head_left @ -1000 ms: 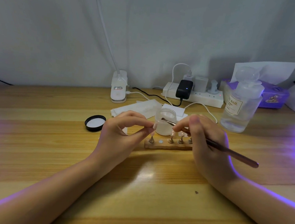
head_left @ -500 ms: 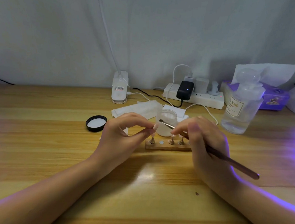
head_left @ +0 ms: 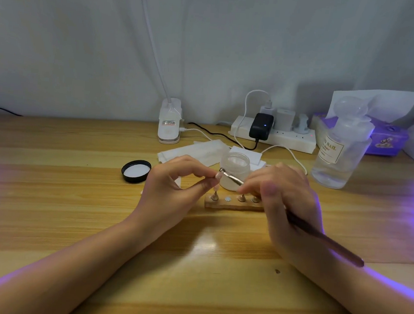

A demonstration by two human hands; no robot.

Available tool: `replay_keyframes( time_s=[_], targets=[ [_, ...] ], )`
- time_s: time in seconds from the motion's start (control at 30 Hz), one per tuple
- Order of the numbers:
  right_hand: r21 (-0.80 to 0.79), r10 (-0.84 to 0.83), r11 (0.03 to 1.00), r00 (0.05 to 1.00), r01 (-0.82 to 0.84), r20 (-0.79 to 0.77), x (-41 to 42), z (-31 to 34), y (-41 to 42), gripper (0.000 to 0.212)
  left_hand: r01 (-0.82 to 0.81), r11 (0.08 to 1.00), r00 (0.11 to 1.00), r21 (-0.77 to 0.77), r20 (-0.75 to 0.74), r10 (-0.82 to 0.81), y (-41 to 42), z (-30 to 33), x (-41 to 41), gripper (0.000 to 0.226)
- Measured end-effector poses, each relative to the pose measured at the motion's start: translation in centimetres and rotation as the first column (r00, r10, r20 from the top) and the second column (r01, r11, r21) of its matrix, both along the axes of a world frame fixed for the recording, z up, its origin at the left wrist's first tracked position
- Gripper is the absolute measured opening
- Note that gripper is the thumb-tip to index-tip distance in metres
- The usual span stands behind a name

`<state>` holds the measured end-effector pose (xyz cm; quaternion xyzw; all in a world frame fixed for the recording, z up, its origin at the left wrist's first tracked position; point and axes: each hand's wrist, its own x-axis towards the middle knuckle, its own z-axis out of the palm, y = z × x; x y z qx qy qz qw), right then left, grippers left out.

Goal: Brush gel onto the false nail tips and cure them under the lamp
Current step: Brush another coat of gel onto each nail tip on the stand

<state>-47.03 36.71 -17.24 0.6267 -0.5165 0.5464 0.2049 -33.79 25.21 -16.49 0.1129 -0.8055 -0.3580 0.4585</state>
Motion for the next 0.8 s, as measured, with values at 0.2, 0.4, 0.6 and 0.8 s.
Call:
replay_keyframes(
  time_s=[0.2,0.4,0.6,0.8],
  targets=[
    [0.052,-0.011,0.999,0.995,0.006,0.098,-0.38,-0.32,0.02,0.044,0.0,1.0,1.0,-0.002,0.006,0.0,0.01,0.09,-0.02,0.01],
    [0.019,-0.002,1.0,0.998,0.001,0.067,-0.18,-0.03,-0.05,0.046,-0.001,1.0,1.0,0.0,0.005,0.001,-0.03,-0.01,-0.05,0.009],
    [0.029,-0.017,0.999,0.999,0.016,0.041,-0.3,-0.3,-0.09,0.048,0.007,1.0,1.0,-0.014,-0.007,-0.007,-0.15,-0.05,0.02,0.012],
    [0.023,-0.011,1.0,0.994,0.009,0.113,-0.39,-0.05,-0.01,0.042,0.012,1.0,1.0,-0.014,-0.002,-0.012,-0.22,-0.05,0.11,0.011]
  ],
)
